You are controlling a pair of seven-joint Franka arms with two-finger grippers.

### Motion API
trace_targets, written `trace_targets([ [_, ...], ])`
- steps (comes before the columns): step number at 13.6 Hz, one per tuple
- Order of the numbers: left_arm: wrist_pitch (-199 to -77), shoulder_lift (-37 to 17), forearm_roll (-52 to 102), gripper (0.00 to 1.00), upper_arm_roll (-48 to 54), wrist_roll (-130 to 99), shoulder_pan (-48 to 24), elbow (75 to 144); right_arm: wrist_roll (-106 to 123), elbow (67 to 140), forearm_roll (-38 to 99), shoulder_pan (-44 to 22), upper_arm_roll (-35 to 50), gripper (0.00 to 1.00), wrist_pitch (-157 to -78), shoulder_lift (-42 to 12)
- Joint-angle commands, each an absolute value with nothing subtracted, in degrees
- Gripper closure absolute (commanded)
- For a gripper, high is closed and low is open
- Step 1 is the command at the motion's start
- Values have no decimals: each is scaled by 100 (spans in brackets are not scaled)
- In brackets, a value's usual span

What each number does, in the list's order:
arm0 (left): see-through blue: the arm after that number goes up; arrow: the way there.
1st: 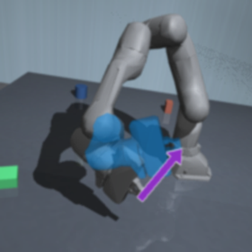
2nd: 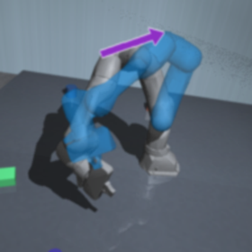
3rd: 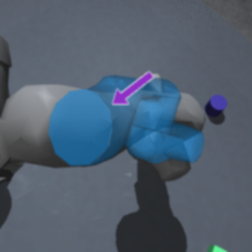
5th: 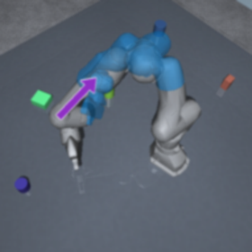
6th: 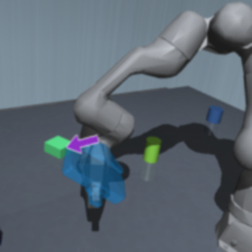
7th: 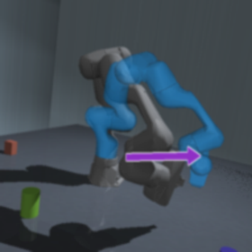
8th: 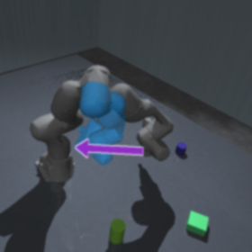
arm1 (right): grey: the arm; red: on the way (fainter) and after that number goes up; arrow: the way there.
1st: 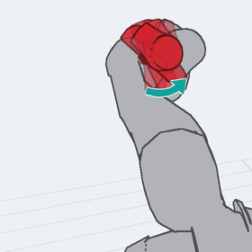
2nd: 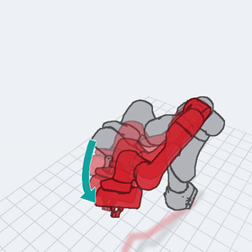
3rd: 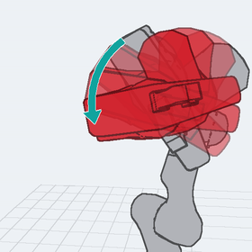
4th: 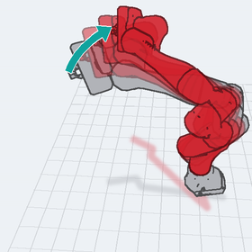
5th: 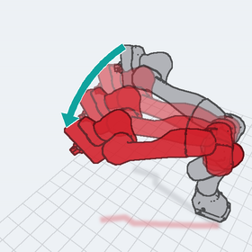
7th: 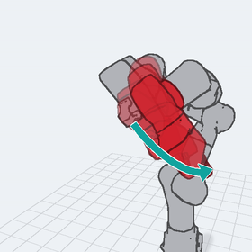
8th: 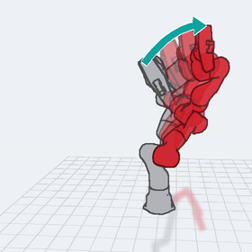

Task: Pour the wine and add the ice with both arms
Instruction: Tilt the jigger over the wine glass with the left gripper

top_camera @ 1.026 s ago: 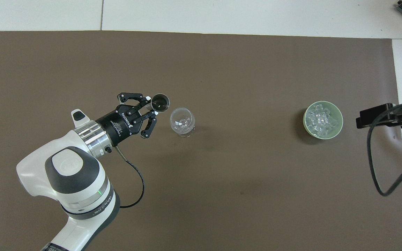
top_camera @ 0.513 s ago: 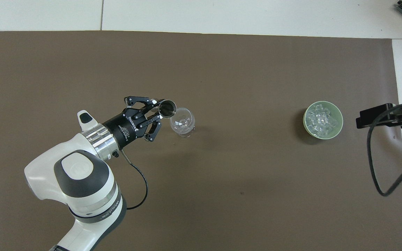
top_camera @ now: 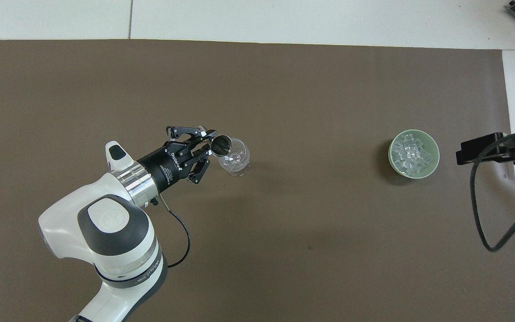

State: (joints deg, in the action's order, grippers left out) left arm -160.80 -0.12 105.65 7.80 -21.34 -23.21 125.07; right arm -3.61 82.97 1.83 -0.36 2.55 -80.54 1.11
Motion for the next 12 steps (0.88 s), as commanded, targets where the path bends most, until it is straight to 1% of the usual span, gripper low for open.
trace_targets([
  [1,-16461,-167,10389,100,703,-2021,-2574,12305,-299,8429,220,-53,220,0,-8112,211],
  [4,-16567,-211,10327,100,703,-1926,-2601,12234,-299,8429,220,-53,211,0,-8112,211],
  [12,-16629,-246,9589,100,712,-1758,-2637,12234,-299,8429,220,-53,211,0,-8112,211],
])
